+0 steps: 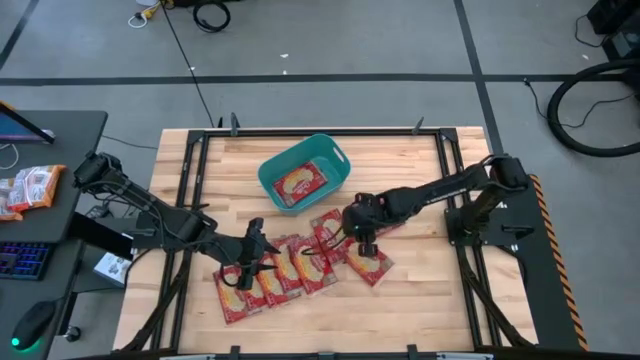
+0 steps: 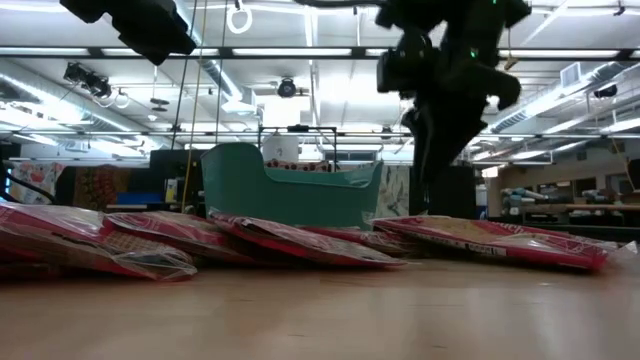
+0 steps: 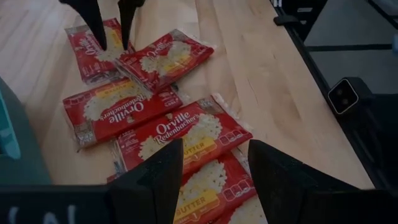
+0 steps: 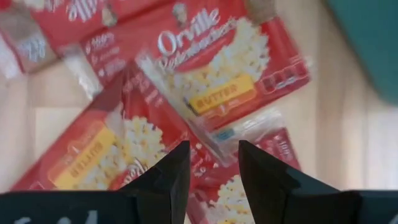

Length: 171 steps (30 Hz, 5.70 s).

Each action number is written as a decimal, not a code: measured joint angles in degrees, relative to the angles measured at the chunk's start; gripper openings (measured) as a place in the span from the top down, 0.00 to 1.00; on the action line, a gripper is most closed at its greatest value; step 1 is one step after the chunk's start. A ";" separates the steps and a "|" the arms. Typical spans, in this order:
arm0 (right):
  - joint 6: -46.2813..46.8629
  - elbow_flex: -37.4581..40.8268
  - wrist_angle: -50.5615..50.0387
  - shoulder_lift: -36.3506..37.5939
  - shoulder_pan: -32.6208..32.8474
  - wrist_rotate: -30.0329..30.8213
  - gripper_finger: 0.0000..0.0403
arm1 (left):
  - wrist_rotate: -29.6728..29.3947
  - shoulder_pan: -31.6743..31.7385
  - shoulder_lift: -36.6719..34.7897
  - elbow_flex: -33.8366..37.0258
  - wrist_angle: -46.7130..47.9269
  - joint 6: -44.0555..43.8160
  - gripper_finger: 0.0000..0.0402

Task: Sort popcorn bags into baskets
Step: Put the red popcorn bag into the green bin

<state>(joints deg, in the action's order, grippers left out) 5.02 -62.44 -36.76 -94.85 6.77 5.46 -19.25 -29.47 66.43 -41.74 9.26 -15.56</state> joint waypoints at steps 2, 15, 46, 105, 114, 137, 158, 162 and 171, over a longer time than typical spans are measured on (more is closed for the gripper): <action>-0.83 2.20 3.11 0.46 -1.79 -3.26 0.65 | 0.00 0.01 0.00 0.00 0.23 0.18 0.54; -5.17 10.15 13.19 0.88 -8.54 -12.60 0.65 | -0.02 0.07 0.00 0.00 0.53 0.31 0.54; -2.29 16.13 15.21 2.31 -9.51 -15.95 0.45 | 0.00 0.07 0.00 -0.03 0.58 1.20 0.54; 11.16 11.83 22.50 14.98 12.28 22.18 1.00 | 10.27 17.66 35.26 -6.94 -44.42 -4.87 0.28; 14.55 11.77 24.23 14.98 14.14 24.61 1.00 | 10.47 19.46 35.87 -10.55 -35.90 -1.76 0.62; 8.94 11.72 19.71 30.50 19.76 25.11 0.73 | 27.84 27.98 18.67 -24.89 6.54 13.97 0.92; 9.75 11.81 19.92 18.28 19.73 24.98 0.73 | 47.94 61.51 22.10 -39.50 39.13 54.46 0.92; 8.51 11.81 21.27 18.13 19.73 25.00 0.73 | 49.78 62.58 25.62 -39.50 44.28 60.12 0.92; 9.13 11.81 22.56 18.13 19.73 24.95 0.73 | 44.30 60.65 33.46 -39.47 47.45 62.58 0.91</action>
<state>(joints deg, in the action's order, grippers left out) 14.15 -50.63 -14.20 -76.73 26.50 30.41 25.05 31.18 99.90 -81.21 56.71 47.03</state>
